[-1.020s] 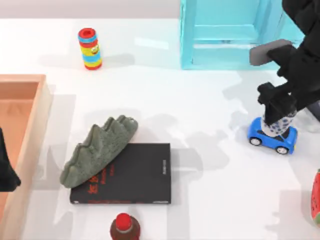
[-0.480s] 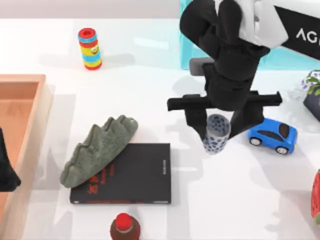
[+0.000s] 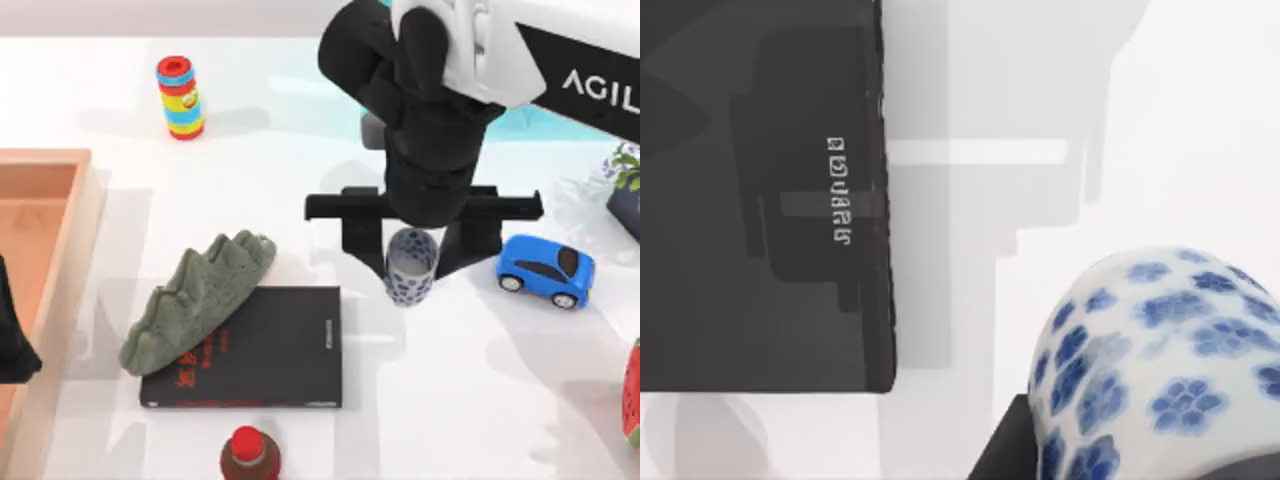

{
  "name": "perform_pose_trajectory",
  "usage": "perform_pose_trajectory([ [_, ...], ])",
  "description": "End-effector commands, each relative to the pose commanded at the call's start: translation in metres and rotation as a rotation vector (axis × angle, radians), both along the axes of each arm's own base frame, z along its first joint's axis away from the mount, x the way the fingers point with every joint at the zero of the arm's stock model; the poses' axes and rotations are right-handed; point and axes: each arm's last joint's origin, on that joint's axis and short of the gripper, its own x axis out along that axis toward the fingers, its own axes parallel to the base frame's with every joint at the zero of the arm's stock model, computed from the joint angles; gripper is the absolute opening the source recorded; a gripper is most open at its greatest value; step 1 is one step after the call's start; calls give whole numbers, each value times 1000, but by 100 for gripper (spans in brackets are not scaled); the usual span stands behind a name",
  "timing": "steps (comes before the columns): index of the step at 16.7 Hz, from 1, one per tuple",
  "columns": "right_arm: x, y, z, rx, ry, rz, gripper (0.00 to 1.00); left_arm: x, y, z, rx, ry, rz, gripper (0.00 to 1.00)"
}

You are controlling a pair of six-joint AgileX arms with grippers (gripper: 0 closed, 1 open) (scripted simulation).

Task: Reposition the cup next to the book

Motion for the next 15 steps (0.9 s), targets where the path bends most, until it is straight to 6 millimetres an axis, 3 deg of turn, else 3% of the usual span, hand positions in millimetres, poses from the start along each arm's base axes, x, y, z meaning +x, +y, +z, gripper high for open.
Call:
perform_pose_trajectory([
  [4,1,-2,-3,3,0,-5,0,0,0,0,0,0,0,100],
  [15,0,1,-65,0,0,0,0,0,0,0,0,0,0,100],
])
